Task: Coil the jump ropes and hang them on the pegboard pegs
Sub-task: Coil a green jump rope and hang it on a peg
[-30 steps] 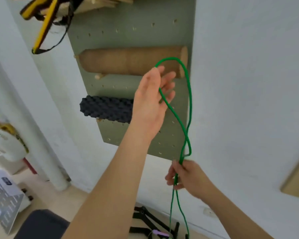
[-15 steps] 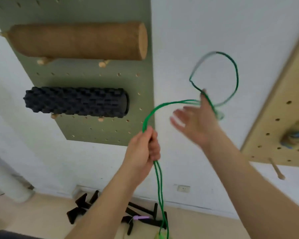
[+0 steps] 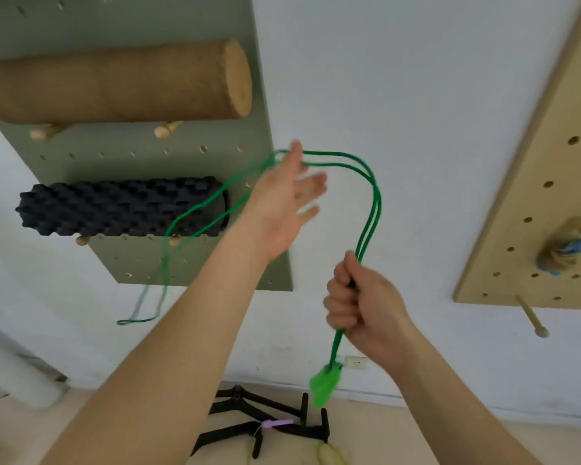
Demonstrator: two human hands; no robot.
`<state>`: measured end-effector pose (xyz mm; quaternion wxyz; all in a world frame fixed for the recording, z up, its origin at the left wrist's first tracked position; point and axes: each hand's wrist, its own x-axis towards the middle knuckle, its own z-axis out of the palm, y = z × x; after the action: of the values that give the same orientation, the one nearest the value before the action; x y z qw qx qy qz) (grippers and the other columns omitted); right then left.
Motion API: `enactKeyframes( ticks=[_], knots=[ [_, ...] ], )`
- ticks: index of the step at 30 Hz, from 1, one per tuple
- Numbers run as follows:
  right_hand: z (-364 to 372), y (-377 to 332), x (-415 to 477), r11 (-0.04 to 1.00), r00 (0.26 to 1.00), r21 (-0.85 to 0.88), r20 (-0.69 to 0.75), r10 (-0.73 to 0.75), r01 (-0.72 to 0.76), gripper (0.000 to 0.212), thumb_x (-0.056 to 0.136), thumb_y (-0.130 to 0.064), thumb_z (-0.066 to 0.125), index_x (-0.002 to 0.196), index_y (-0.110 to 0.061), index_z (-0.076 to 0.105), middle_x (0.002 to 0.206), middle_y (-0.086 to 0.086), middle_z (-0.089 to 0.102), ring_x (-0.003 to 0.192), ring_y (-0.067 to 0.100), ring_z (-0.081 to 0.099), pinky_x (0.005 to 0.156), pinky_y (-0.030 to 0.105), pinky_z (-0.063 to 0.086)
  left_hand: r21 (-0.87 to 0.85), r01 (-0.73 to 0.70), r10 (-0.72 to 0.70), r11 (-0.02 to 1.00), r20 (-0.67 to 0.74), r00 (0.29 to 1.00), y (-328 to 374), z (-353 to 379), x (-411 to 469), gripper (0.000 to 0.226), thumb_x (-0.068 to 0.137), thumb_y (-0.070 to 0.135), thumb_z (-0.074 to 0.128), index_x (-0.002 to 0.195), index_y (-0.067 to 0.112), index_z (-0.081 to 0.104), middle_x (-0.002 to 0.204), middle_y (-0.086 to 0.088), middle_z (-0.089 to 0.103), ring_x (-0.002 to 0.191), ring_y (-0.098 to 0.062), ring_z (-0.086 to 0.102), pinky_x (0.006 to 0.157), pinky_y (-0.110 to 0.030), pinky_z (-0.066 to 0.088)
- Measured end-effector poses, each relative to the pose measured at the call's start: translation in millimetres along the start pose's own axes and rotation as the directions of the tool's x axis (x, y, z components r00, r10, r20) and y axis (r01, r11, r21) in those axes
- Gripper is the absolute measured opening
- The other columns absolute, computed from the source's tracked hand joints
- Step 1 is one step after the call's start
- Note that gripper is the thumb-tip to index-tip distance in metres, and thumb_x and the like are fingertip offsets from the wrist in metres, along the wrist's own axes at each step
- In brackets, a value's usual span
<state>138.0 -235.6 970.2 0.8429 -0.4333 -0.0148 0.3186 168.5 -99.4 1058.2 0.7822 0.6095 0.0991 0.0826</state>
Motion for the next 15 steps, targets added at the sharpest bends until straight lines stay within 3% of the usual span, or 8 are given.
enactKeyframes(
  ticks=[1, 3, 5, 8, 10, 11, 13, 15],
  knots=[
    [6.4, -12.7, 5.4, 0.995, 1.000, 0.099, 0.011, -0.023, 0.022, 0.042, 0.103, -0.037, 0.037, 0.064, -0.019, 0.037, 0.052, -0.006, 0.016, 0.038, 0.006, 0.016, 0.031, 0.017, 0.017, 0.145, 0.032, -0.040, 0.989, 0.050, 0.998, -21.6, -3.3, -9.1, 0.052, 0.089, 0.060, 0.046, 0.116, 0.016, 0.057, 0.113, -0.006, 0.067, 0.105, -0.018, 0.064, 0.100, -0.042, 0.044],
    [17.2, -35.8, 16.9, 0.968, 0.998, 0.247, 0.009, -0.056, 0.052, 0.040, 0.103, -0.033, 0.037, 0.066, -0.019, 0.039, 0.049, -0.007, 0.018, 0.035, 0.004, 0.017, 0.029, 0.016, 0.014, 0.293, 0.066, -0.150, 0.954, 0.273, 0.950, -62.8, -11.9, -39.3, 0.054, 0.086, 0.063, 0.046, 0.110, 0.017, 0.063, 0.106, -0.008, 0.071, 0.101, -0.019, 0.067, 0.098, -0.041, 0.047],
    [22.2, -51.7, 31.1, 0.948, 0.999, 0.318, -0.023, -0.023, 0.029, 0.036, 0.102, -0.027, 0.036, 0.068, -0.016, 0.042, 0.049, -0.007, 0.022, 0.035, 0.005, 0.019, 0.030, 0.016, 0.015, 0.357, 0.064, -0.224, 0.932, 0.428, 0.876, -93.8, -22.1, -72.2, 0.042, 0.093, 0.048, 0.048, 0.108, 0.013, 0.065, 0.094, -0.010, 0.073, 0.093, -0.022, 0.069, 0.091, -0.035, 0.052],
    [23.4, -67.3, 49.7, 0.905, 0.994, 0.424, -0.109, 0.007, 0.040, 0.025, 0.101, -0.016, 0.035, 0.079, -0.008, 0.045, 0.055, -0.002, 0.029, 0.038, 0.008, 0.026, 0.034, 0.016, 0.026, 0.306, 0.057, -0.174, 0.950, 0.369, 0.913, -117.8, -35.0, -95.8, 0.025, 0.100, 0.023, 0.046, 0.089, 0.010, 0.065, 0.079, -0.007, 0.066, 0.084, -0.024, 0.065, 0.090, -0.036, 0.052],
    [20.0, -72.0, 56.1, 0.885, 0.983, 0.456, -0.185, -0.007, 0.093, 0.016, 0.101, -0.017, 0.039, 0.097, -0.004, 0.047, 0.073, 0.006, 0.043, 0.052, 0.013, 0.043, 0.051, 0.022, 0.045, 0.207, 0.117, -0.161, 0.971, 0.214, 0.963, -122.2, -34.7, -95.7, 0.029, 0.102, 0.019, 0.040, 0.081, 0.009, 0.058, 0.065, -0.005, 0.055, 0.071, -0.023, 0.059, 0.081, -0.033, 0.054],
    [16.5, -70.8, 56.6, 0.921, 0.979, 0.378, -0.201, -0.019, 0.096, 0.022, 0.101, -0.025, 0.044, 0.105, -0.003, 0.046, 0.085, 0.010, 0.051, 0.065, 0.019, 0.054, 0.065, 0.029, 0.051, 0.077, 0.165, -0.174, 0.983, 0.116, 0.978, -119.7, -32.8, -92.7, 0.029, 0.102, 0.019, 0.038, 0.080, 0.009, 0.054, 0.059, -0.002, 0.046, 0.062, -0.020, 0.052, 0.071, -0.031, 0.054],
    [6.6, -59.1, 48.3, 0.999, 0.987, -0.035, -0.158, -0.010, 0.004, 0.047, 0.094, -0.048, 0.051, 0.120, -0.008, 0.049, 0.107, 0.014, 0.062, 0.096, 0.026, 0.065, 0.087, 0.041, 0.050, -0.217, 0.156, -0.160, 0.964, -0.002, 0.987, -108.7, -28.7, -80.5, 0.029, 0.103, 0.020, 0.036, 0.078, 0.011, 0.049, 0.055, 0.002, 0.030, 0.050, -0.013, 0.035, 0.052, -0.025, 0.043],
    [-2.1, -34.3, 28.5, 0.903, 0.996, -0.418, -0.040, 0.084, -0.093, 0.053, 0.087, -0.060, 0.054, 0.121, -0.019, 0.056, 0.113, 0.006, 0.067, 0.107, 0.022, 0.064, 0.096, 0.044, 0.045, -0.384, 0.067, -0.100, 0.921, -0.067, 0.993, -91.3, -22.9, -62.3, 0.031, 0.103, 0.022, 0.035, 0.076, 0.013, 0.048, 0.053, 0.005, 0.024, 0.045, -0.009, 0.027, 0.044, -0.019, 0.032]
  ],
)
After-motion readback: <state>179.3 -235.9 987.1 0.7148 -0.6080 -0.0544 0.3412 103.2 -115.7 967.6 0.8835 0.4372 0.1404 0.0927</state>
